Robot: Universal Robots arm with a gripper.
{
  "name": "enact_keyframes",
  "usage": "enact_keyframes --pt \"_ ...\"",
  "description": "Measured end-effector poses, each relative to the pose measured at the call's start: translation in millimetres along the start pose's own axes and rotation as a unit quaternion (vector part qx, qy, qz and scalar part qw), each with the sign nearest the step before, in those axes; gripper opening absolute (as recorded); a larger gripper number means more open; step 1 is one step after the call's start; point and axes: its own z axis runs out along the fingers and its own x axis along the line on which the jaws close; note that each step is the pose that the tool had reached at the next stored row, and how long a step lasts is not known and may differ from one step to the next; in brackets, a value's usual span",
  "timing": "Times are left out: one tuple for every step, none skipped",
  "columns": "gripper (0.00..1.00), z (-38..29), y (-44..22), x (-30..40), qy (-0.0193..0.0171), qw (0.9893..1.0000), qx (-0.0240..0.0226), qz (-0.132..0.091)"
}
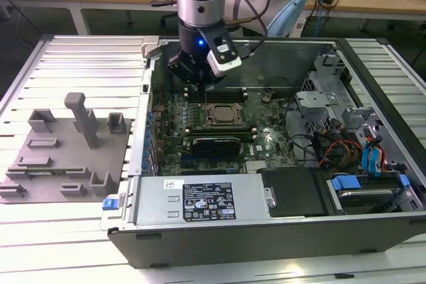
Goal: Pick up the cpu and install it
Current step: 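Install the first cpu locking lever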
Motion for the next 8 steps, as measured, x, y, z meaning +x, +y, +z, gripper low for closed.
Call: enact_keyframes --pt "0.11 0.0 -0.1 1.3 0.0004 1.0 -0.0082 0.0" --pt "0.11 -0.1 -0.1 2.1 0.0007 0.9999 -0.0142 0.0" --pt "0.11 -0.1 -0.2 2.9 0.001 0.9998 -0.0217 0.001" --pt "0.11 -0.1 -0.2 3.3 0.0013 0.9996 -0.0272 0.001" --pt "0.11 -0.1 -0.2 3.8 0.0018 0.9993 -0.0384 0.001" --pt "0.11 -0.1 -0.3 4.1 0.0027 0.9984 -0.0563 0.002" --pt "0.11 -0.1 -0.3 4.2 0.0031 0.9979 -0.0648 0.002" --pt "0.11 0.0 -0.3 4.2 0.0035 0.9974 -0.0726 0.002"
